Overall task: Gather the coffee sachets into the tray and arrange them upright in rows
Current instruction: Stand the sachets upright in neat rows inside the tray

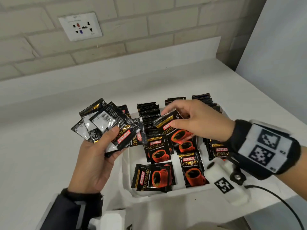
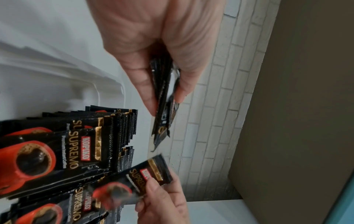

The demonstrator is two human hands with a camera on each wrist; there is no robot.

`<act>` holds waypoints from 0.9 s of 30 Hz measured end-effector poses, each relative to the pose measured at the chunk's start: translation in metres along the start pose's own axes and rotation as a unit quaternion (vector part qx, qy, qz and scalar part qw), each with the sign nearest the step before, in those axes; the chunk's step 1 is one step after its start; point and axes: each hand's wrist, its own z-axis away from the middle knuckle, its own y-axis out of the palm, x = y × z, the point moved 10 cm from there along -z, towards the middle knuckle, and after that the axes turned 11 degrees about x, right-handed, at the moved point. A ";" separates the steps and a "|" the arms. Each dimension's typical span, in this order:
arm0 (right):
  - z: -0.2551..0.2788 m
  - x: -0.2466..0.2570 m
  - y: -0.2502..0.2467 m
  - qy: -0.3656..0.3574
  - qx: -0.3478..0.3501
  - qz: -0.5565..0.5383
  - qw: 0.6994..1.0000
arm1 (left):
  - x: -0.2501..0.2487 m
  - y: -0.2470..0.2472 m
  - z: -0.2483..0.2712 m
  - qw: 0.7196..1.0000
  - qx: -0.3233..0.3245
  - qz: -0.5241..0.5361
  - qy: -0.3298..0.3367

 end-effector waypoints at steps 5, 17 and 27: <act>-0.011 0.007 0.008 0.008 0.024 0.088 0.996 | -0.004 -0.004 -0.001 1.000 -0.002 0.006 0.009; -0.039 -0.004 0.048 0.050 0.105 0.387 0.915 | -0.010 -0.002 -0.003 1.000 0.013 0.011 0.022; -0.040 -0.008 0.052 0.073 0.126 0.433 0.889 | -0.002 0.004 -0.006 0.999 0.037 0.003 0.006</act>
